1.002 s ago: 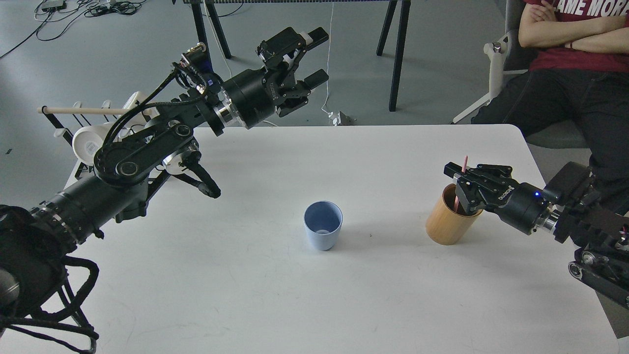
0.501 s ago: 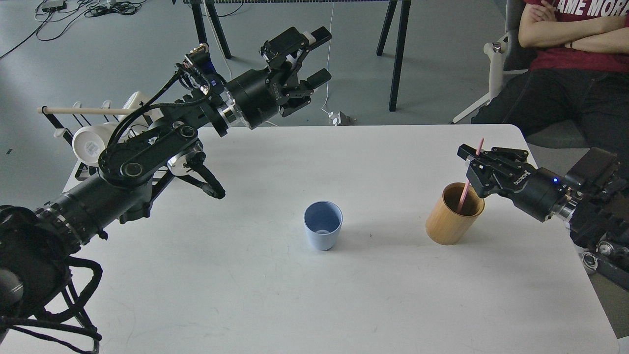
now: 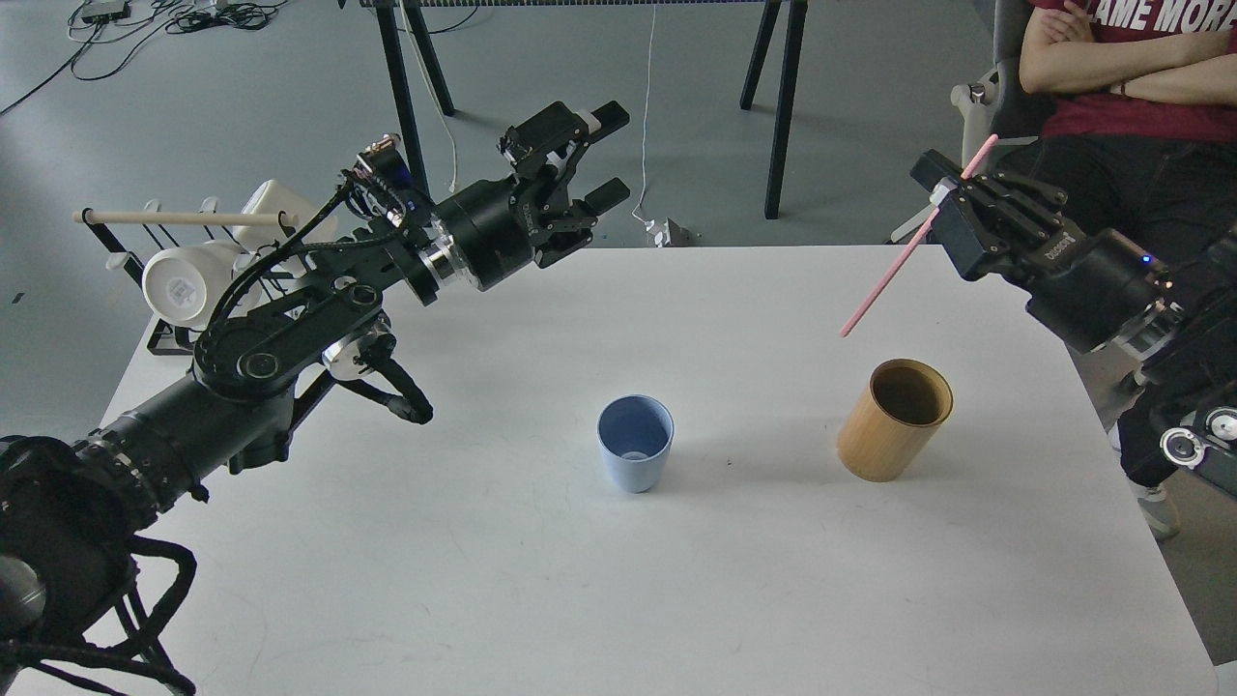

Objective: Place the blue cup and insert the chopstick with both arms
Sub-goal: 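Pull the red stick up out of the tan cup with the right gripper, then lower the red stick into the blue cup with the right gripper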

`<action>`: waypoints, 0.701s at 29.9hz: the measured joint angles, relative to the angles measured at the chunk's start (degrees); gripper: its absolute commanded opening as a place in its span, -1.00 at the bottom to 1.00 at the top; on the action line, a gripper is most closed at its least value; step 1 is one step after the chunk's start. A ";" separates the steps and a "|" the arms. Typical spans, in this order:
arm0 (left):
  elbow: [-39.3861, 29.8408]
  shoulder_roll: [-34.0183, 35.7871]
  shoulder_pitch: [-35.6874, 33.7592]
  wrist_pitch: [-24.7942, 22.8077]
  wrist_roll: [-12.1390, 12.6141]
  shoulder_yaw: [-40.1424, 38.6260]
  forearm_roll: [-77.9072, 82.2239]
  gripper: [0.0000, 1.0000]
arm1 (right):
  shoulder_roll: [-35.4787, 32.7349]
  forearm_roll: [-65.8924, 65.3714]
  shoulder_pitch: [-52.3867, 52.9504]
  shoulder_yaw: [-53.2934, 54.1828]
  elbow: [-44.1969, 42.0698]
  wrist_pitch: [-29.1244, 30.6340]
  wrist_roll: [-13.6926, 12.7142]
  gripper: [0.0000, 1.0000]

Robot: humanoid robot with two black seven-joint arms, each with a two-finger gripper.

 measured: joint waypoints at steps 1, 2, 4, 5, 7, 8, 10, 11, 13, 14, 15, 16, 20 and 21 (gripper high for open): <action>0.03 0.12 0.32 0.00 0.00 -0.02 0.00 0.95 | 1.26 0.19 0.99 -0.56 0.01 0.00 0.00 -0.99; 0.09 0.23 0.67 0.00 0.00 -0.04 0.00 0.95 | 3.00 0.31 2.02 -1.39 -0.06 0.00 0.00 -0.99; 0.35 0.42 1.34 0.00 0.00 -0.07 0.00 0.95 | 6.81 0.47 4.21 -3.81 -0.38 0.00 0.00 -0.99; 0.48 0.47 1.60 0.00 0.00 -0.08 0.00 0.95 | 8.76 0.51 5.55 -5.63 -0.81 0.00 0.00 -0.99; 0.90 0.52 2.18 0.00 0.00 -0.10 0.00 0.95 | 12.21 0.53 8.26 -9.86 -2.47 0.00 0.00 -0.99; 1.14 0.55 2.50 0.00 0.00 -0.10 0.00 0.95 | 13.96 0.52 9.67 -12.20 -3.53 0.00 0.00 -0.99; 1.58 0.62 2.93 0.00 0.00 -0.10 0.00 0.95 | 17.09 0.47 12.12 -15.90 -5.33 0.00 0.00 -0.99; 1.89 0.61 3.06 0.00 0.00 -0.10 0.00 0.96 | 18.67 0.40 13.15 -17.40 -6.05 0.00 0.01 -0.99; 2.74 0.58 3.20 0.00 0.00 -0.10 0.00 0.96 | 20.74 0.18 14.26 -19.05 -7.07 0.00 0.00 -0.99; 3.25 0.51 3.22 0.00 0.00 -0.10 0.00 0.96 | 21.36 -0.02 14.51 -19.55 -7.58 0.00 0.01 -0.99; 3.71 0.41 3.23 0.00 0.00 -0.10 0.00 0.96 | 21.70 -0.17 14.58 -19.84 -7.99 0.00 0.00 -0.99; 4.03 0.35 3.24 0.00 0.00 -0.10 0.00 0.96 | 21.99 -0.39 14.60 -20.16 -8.39 0.00 0.00 -0.99; 4.56 0.11 3.24 -0.01 0.00 -0.16 0.00 0.96 | 23.46 -2.03 14.59 -22.08 -10.30 0.00 0.00 -0.99; 4.57 0.06 3.24 -0.01 0.00 -0.16 0.00 0.96 | 23.81 -2.34 14.55 -22.46 -10.95 0.00 0.00 -0.99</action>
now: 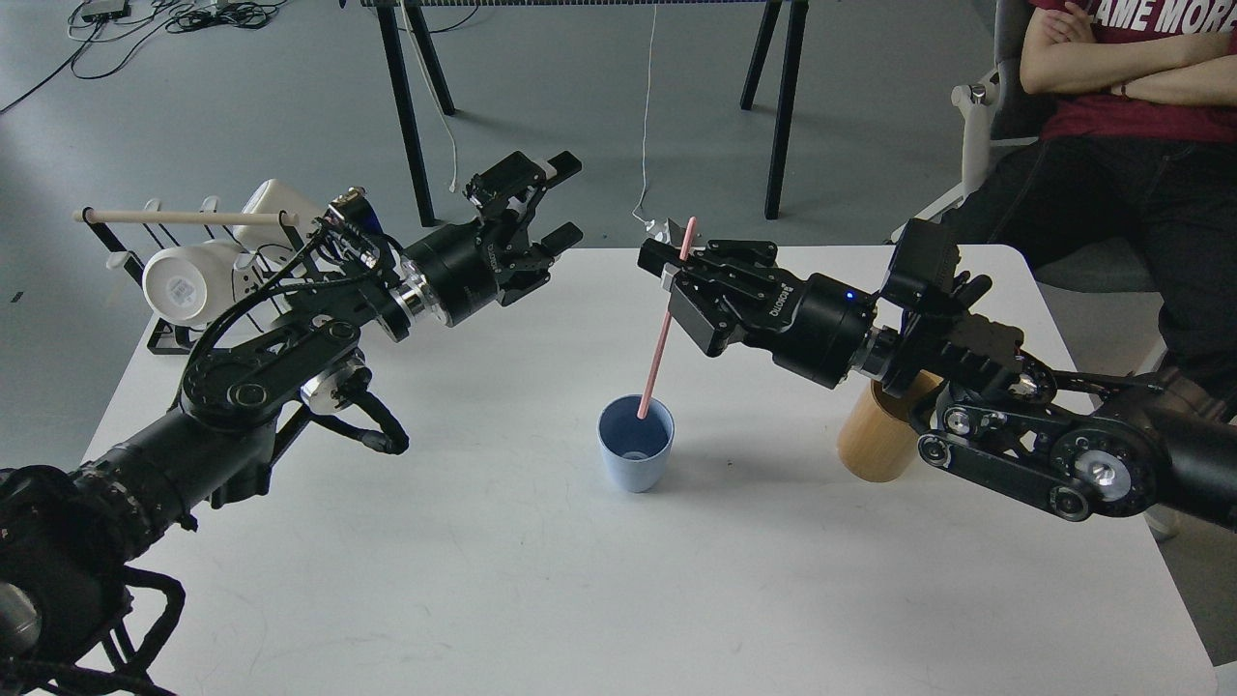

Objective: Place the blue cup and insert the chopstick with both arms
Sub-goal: 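Lower the red stick into the blue cup with the right gripper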

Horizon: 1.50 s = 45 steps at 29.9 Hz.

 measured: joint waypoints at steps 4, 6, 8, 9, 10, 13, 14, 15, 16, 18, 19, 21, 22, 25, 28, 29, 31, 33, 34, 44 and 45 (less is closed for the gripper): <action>0.09 -0.11 0.04 0.00 0.00 -0.01 0.00 0.96 | 1.06 -0.38 -0.29 -0.61 -1.50 0.00 0.00 -0.99; 0.10 -0.15 0.04 0.00 0.00 -0.02 -0.03 0.96 | 1.98 -0.43 -0.36 -0.71 -2.23 0.00 0.00 -0.99; 0.10 -0.15 0.04 0.00 0.00 -0.02 -0.07 0.96 | 3.04 -0.47 -0.50 -0.80 -3.32 0.00 0.00 -0.99; 0.11 -0.15 0.04 0.00 0.00 -0.02 -0.08 0.96 | 3.55 -0.50 -0.63 -0.82 -3.87 0.00 0.00 -0.99; 0.11 -0.15 0.05 0.00 0.00 -0.02 -0.08 0.96 | 4.00 -0.53 -0.80 -0.83 -4.32 0.00 0.00 -0.99; 0.11 -0.11 0.09 0.00 0.00 -0.02 -0.09 0.96 | 5.77 -1.03 -1.35 -0.85 -6.04 0.00 0.00 -0.99; 0.11 -0.07 0.09 0.00 0.00 -0.02 -0.11 0.96 | 6.46 -1.35 -1.49 -0.85 -6.76 0.00 0.00 -0.99; 0.11 -0.03 0.09 0.00 0.00 -0.02 -0.18 0.96 | 7.08 -1.66 -1.68 -0.85 -7.48 0.00 0.00 -0.99; 0.11 0.01 0.09 0.00 0.00 -0.02 -0.29 0.96 | 7.55 -1.85 -1.87 -0.85 -8.02 0.00 0.00 -0.99; 0.16 0.07 0.09 0.00 0.00 -0.02 -0.55 0.96 | 8.46 -2.11 -2.18 -1.06 -9.22 0.00 0.00 -0.99; 0.28 0.08 0.09 0.00 0.00 -0.02 -0.62 0.96 | 8.89 -2.14 -2.21 -1.50 -9.77 0.00 0.00 -0.99; 0.48 0.08 0.09 0.00 0.00 -0.02 -0.68 0.96 | 9.89 -2.20 -2.21 -2.76 -10.80 0.00 0.00 -0.99; 0.57 0.07 0.10 -0.01 0.00 -0.02 -0.70 0.96 | 10.47 -2.20 -2.21 -3.31 -11.33 0.00 0.00 -0.99; 0.70 -0.08 0.22 -0.02 0.00 -0.02 -0.71 0.96 | 11.98 -2.21 -2.21 -4.32 -12.82 0.00 0.00 -0.98; 0.76 -0.14 0.25 -0.02 0.00 -0.02 -0.71 0.96 | 13.24 -2.21 -2.21 -5.21 -14.15 0.00 0.00 -0.87; 0.76 -0.17 0.25 -0.02 0.00 -0.02 -0.71 0.96 | 13.52 -2.21 -2.21 -5.38 -14.45 0.00 0.00 -0.75; 0.76 -0.19 0.26 -0.02 0.00 -0.01 -0.71 0.96 | 13.92 -2.21 -2.21 -5.54 -14.85 0.00 0.00 -0.45; 0.76 -0.19 0.26 -0.06 0.00 -0.02 -0.71 0.96 | 14.09 -2.21 -2.21 -5.58 -14.99 0.00 0.00 -0.27; 0.76 -0.18 0.26 -0.07 0.00 -0.02 -0.71 0.96 | 14.14 -2.19 -2.21 -5.58 -15.01 0.00 0.00 -0.21; 0.76 -0.21 0.27 -0.09 0.00 -0.08 -0.71 0.96 | 13.91 -1.40 -2.61 -4.52 -14.73 0.00 0.00 0.59; 0.75 -0.22 0.27 -0.09 0.00 -0.08 -0.71 0.96 | 13.86 -1.25 -2.63 -4.24 -14.60 0.00 0.00 0.60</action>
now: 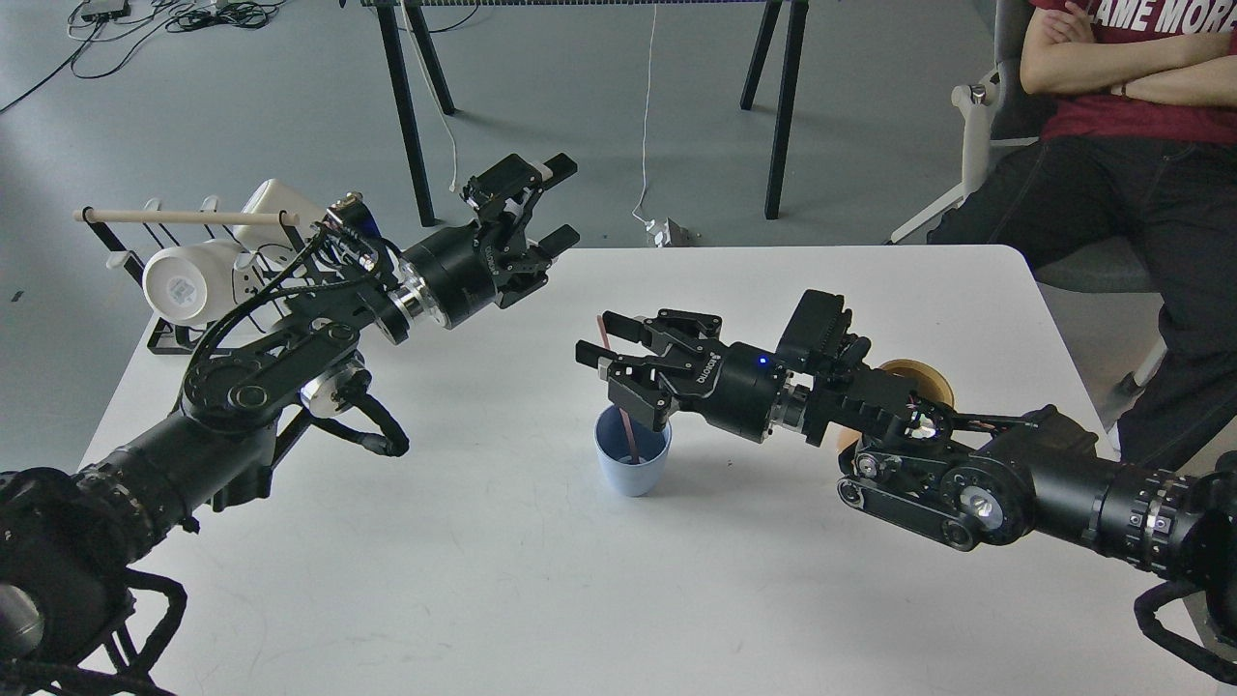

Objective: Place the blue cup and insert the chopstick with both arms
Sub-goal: 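Lower the red stick into the blue cup with the right gripper, then open the right gripper and withdraw it from the blue cup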

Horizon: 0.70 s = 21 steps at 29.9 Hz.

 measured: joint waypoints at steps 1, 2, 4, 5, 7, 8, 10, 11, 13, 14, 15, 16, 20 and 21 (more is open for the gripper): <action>0.00 0.00 0.00 0.00 0.00 0.00 0.00 0.96 | -0.06 0.19 -0.02 0.55 0.14 0.00 0.00 0.60; 0.00 0.00 0.00 0.00 0.00 -0.01 0.00 0.96 | -0.12 0.41 -0.04 1.47 0.29 0.00 0.00 0.60; -0.01 0.00 0.00 0.00 0.00 -0.01 0.00 0.96 | -0.20 1.08 -0.15 3.84 0.76 0.00 0.00 0.61; -0.01 -0.01 0.00 0.00 0.00 -0.02 0.00 0.96 | -0.32 1.68 -0.24 5.25 1.24 0.00 0.00 0.61; -0.01 -0.01 0.00 0.00 0.00 -0.06 0.00 0.96 | -1.01 3.58 -0.32 7.71 2.78 0.00 0.00 0.61; -0.01 -0.01 0.00 0.00 0.00 -0.12 -0.02 0.96 | -1.59 5.23 -0.34 8.84 3.83 0.00 0.00 0.62; -0.03 -0.01 0.00 -0.01 0.00 -0.52 -0.06 0.96 | -2.81 9.09 -0.37 10.78 5.90 0.00 0.00 0.63; -0.03 0.00 0.00 -0.03 0.00 -0.94 -0.09 0.96 | -3.61 11.62 -0.37 12.00 7.07 0.00 0.00 0.64; -0.04 0.03 0.00 -0.10 0.00 -2.19 -0.47 0.96 | -5.39 16.95 -0.45 14.54 9.20 -0.01 0.00 0.65; -0.04 0.07 0.00 -0.23 0.00 -2.97 -0.97 0.96 | -6.44 19.88 -0.58 15.90 10.20 -0.01 0.00 0.65; -0.04 0.10 0.00 -0.39 0.00 -3.71 -1.67 0.97 | -7.42 22.68 -0.82 17.21 11.03 -0.01 0.00 0.65; -0.04 0.12 0.00 -0.55 0.00 -4.32 -2.52 0.97 | -8.33 25.27 -1.14 18.48 11.79 -0.01 0.00 0.65; -0.10 0.42 -0.01 -1.09 0.00 -6.79 -7.78 0.97 | -12.23 37.59 -2.98 24.07 15.14 -0.02 0.00 0.66; -0.12 0.51 -0.01 -1.35 0.00 -7.40 -9.11 0.97 | -13.33 41.25 -3.46 25.24 16.12 -0.02 0.00 0.66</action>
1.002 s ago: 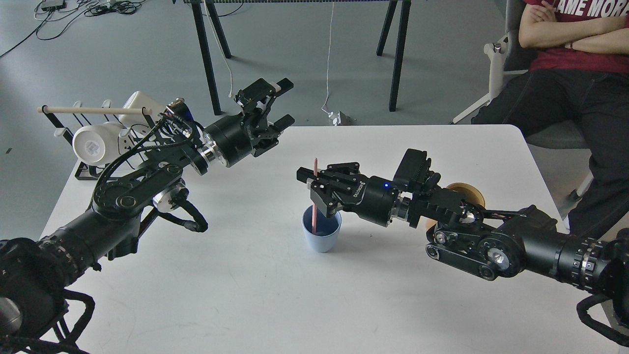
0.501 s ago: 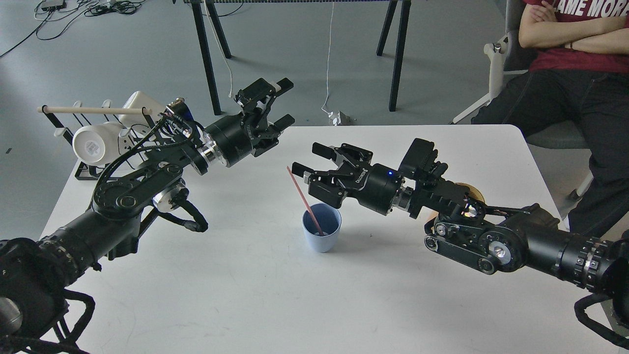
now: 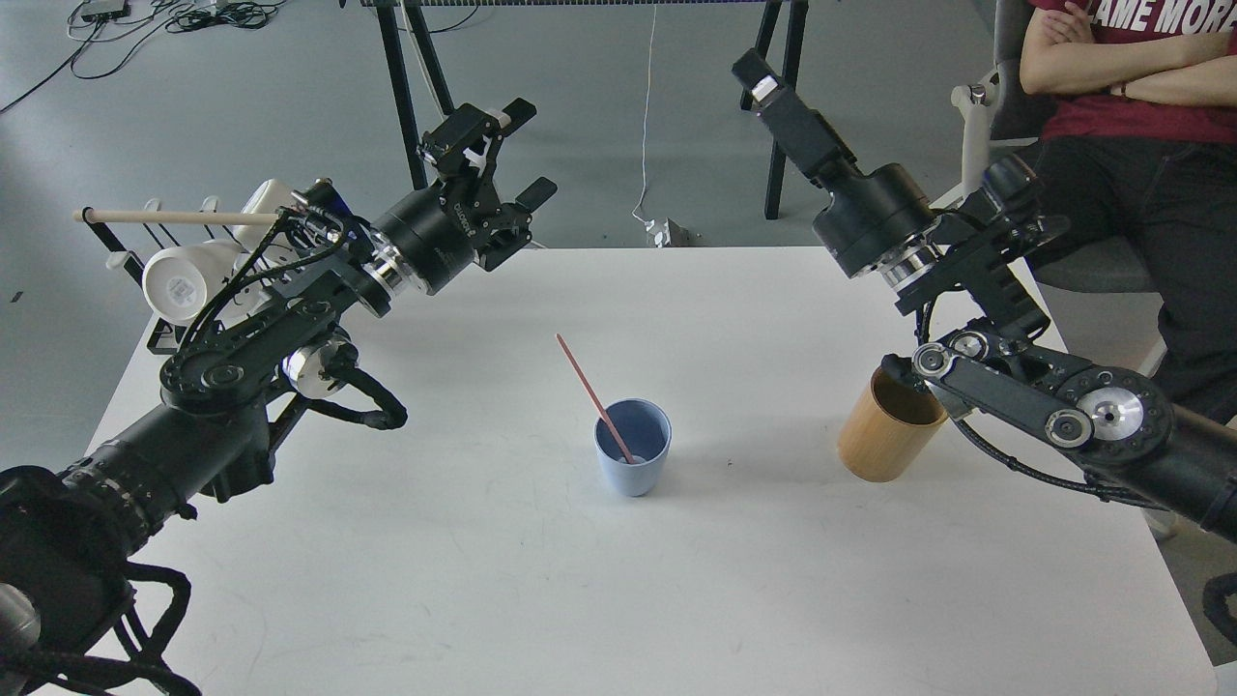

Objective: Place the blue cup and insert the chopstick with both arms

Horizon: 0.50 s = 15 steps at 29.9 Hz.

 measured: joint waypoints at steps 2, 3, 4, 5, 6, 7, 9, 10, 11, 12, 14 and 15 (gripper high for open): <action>0.00 0.14 -0.04 -0.56 0.00 -0.93 -1.82 0.97 | -2.00 6.96 -0.77 1.69 1.84 0.00 0.00 0.66; -0.02 0.21 -0.08 -0.92 0.00 -1.33 -2.41 0.97 | -3.03 10.78 -1.16 2.33 2.80 0.00 0.00 0.66; -0.10 0.34 -0.08 -1.24 0.00 -1.62 -2.76 0.97 | -3.99 14.31 -1.51 2.67 3.64 0.00 0.00 0.66; -0.25 0.58 -0.08 -1.61 0.00 -1.94 -3.01 0.97 | -5.17 18.24 -1.95 2.95 4.56 0.00 0.00 0.66; -0.44 0.88 -0.08 -1.98 0.00 -2.26 -3.17 0.97 | -6.48 22.11 -2.32 3.15 5.50 0.62 0.00 0.66; -0.56 1.16 -0.08 -2.21 0.00 -2.53 -3.26 0.97 | -7.58 25.35 -2.59 3.33 6.32 1.96 0.00 0.66; -0.71 1.88 0.11 -2.49 0.00 -3.09 -3.39 0.97 | -9.76 32.34 -3.27 3.75 7.78 7.23 0.00 0.67; -0.73 2.26 0.37 -2.53 0.00 -3.29 -3.56 0.97 | -10.74 35.54 -3.65 3.87 8.23 10.42 0.00 0.67; -0.73 2.62 0.68 -2.55 0.00 -3.50 -3.83 0.97 | -11.60 38.00 -3.90 3.94 8.46 13.36 0.00 0.67; -0.73 3.08 1.04 -2.57 0.00 -3.75 -4.30 0.97 | -12.57 40.48 -4.16 4.00 8.58 17.01 0.00 0.67; -0.73 4.04 1.51 -2.56 0.00 -4.24 -5.26 0.97 | -14.05 43.80 -4.78 4.11 8.59 24.05 0.00 0.68; -0.73 4.57 1.62 -2.57 0.00 -4.43 -5.67 0.97 | -14.55 44.90 -5.27 4.13 8.56 27.79 0.00 0.72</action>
